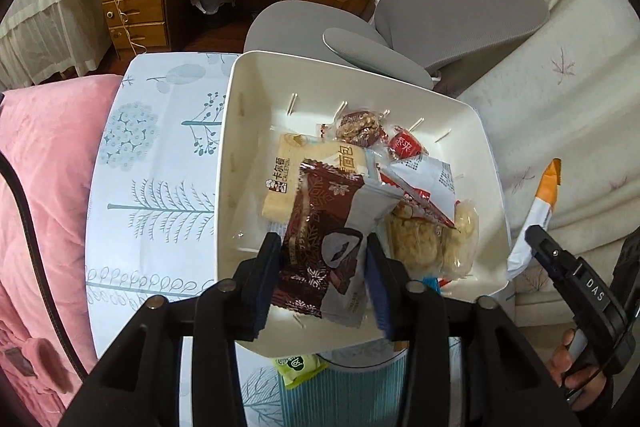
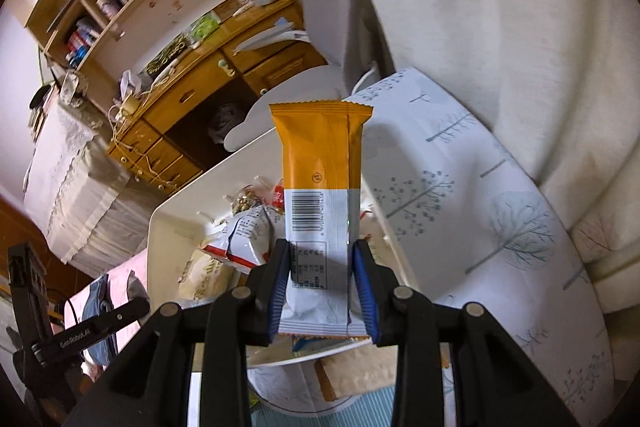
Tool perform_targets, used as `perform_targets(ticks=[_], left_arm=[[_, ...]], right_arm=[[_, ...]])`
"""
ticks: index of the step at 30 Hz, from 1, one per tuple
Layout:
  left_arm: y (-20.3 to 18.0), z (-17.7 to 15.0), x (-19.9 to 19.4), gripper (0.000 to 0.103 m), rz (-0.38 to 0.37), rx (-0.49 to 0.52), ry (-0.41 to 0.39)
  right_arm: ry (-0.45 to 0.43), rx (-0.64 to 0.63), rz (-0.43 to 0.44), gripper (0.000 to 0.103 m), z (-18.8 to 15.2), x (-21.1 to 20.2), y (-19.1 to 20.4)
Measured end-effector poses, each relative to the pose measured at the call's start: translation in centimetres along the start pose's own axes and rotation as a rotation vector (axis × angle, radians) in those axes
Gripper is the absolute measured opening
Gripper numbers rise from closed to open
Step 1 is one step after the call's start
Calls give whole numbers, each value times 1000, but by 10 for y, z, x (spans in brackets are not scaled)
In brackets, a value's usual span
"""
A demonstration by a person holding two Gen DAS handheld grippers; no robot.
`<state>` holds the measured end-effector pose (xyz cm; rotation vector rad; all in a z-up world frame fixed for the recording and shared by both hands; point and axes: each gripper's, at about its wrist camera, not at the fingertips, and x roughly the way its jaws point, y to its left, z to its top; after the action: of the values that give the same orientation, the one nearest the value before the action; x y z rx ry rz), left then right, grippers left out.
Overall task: Organize snacks
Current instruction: 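Carry the bar and pastry over the tray and open both grippers, then move the left gripper to the green-yellow packet and the right to the wafer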
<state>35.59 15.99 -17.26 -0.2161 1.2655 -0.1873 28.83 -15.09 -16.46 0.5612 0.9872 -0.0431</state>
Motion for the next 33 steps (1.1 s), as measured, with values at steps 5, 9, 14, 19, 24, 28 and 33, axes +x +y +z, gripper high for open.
perform_targets(ticks=[5, 9, 14, 19, 24, 28, 33], left_arm=[[-3, -2, -1, 67, 14, 11, 10], [-3, -6, -8, 74, 20, 0, 3], [-6, -17, -19, 76, 40, -17, -6], [-9, -35, -28, 77, 69, -36, -7], [-10, -56, -37, 79, 78, -76, -2], [-10, -77, -41, 82, 108, -111, 1], [-8, -104, -33, 82, 140, -168, 29]], right_arm=[[47, -8, 8, 35, 2, 13, 4], [68, -4, 4, 35, 2, 16, 3], [74, -10, 12, 46, -1, 10, 1], [77, -25, 28, 49, -6, -4, -5], [125, -36, 35, 49, -14, -14, -14], [147, -36, 41, 49, -23, -23, -24], [190, -84, 52, 50, -36, -27, -31]])
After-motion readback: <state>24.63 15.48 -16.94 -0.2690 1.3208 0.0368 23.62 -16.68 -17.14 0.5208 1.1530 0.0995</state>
